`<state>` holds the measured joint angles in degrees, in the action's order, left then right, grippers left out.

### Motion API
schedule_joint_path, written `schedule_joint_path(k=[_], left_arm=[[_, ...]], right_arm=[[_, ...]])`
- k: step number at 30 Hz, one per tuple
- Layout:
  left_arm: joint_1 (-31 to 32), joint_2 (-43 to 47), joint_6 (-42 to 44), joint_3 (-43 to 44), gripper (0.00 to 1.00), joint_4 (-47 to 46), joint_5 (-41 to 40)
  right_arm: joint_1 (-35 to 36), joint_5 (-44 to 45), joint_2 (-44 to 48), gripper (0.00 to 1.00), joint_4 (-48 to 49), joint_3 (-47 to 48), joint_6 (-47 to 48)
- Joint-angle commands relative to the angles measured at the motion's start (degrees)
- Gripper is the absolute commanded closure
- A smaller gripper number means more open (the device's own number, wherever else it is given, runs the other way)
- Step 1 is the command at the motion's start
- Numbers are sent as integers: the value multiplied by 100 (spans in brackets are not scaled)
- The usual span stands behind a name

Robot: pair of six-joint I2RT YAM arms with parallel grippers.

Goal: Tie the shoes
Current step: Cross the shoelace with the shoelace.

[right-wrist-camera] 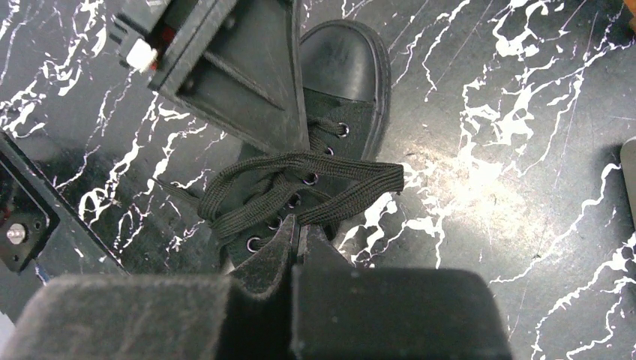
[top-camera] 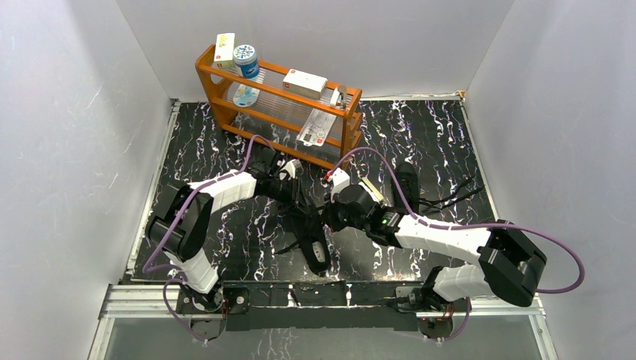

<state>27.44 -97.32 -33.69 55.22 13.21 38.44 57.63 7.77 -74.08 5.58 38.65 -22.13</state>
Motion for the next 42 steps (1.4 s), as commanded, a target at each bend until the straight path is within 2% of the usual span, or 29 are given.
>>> schedule_joint_path(k=[1,7,16,23,27,33,39,42], left_arm=[[104,120,136,126,84,272,376],[156,185,161,196,87,217,915],[157,296,-248,-5,77,23,1212],[156,315,-1567,-282,70,-23,676],[140,246,-2171,-402,72,75,561],[44,203,-2988,-479,72,-161,614],[-128,59,-3866,-485,71,3,710],[-178,160,-4535,-603,71,-80,792]], right_arm=[[25,61,185,100,486,173,90],[28,68,18,100,657,274,191],[29,94,-16,100,845,102,80],[38,106,-18,100,821,80,86],[38,64,4,100,821,21,80],[63,21,46,100,830,-22,135],[105,-39,26,100,861,-42,244],[156,46,25,100,927,-88,235]])
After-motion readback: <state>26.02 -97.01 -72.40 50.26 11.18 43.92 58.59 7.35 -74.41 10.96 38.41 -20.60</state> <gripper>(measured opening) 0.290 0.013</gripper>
